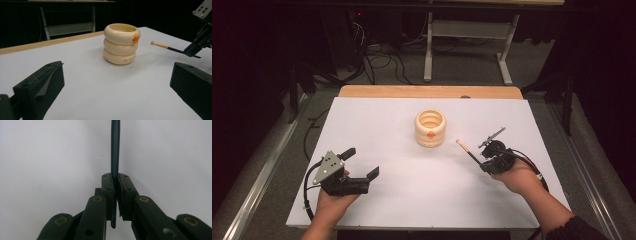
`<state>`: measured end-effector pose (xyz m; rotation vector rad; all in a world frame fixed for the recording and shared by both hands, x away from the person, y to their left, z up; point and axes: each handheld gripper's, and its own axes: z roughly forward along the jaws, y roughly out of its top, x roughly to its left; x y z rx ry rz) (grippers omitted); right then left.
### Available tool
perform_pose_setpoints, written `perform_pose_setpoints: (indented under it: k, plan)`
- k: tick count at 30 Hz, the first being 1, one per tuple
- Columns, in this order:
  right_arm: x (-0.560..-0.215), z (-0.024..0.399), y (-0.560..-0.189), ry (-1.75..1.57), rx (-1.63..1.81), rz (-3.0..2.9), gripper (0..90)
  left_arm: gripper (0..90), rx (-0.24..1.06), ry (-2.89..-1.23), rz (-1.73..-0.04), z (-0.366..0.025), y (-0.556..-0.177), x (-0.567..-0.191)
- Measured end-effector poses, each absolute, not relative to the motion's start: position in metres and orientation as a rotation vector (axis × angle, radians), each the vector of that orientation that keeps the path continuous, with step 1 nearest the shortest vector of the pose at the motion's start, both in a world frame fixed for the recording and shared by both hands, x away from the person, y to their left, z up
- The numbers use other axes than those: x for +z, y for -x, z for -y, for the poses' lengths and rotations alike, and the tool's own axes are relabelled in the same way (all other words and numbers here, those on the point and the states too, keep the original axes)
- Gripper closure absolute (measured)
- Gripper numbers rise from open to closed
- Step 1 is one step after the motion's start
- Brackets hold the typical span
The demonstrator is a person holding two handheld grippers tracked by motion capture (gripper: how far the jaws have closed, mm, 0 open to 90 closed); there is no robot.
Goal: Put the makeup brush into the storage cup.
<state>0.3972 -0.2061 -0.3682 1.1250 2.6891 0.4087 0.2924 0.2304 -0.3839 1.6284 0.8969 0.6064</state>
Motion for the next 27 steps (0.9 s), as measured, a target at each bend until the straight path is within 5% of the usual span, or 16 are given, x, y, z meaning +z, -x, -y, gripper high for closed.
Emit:
perform_pose_setpoints:
  k: [27]
  plan:
    - [-0.386, 0.226, -0.391, -1.210, 0.787, -2.501, 86.9, 0.0, 0.597, -1.653, -0.901, -0.228, -0.296, -0.389]
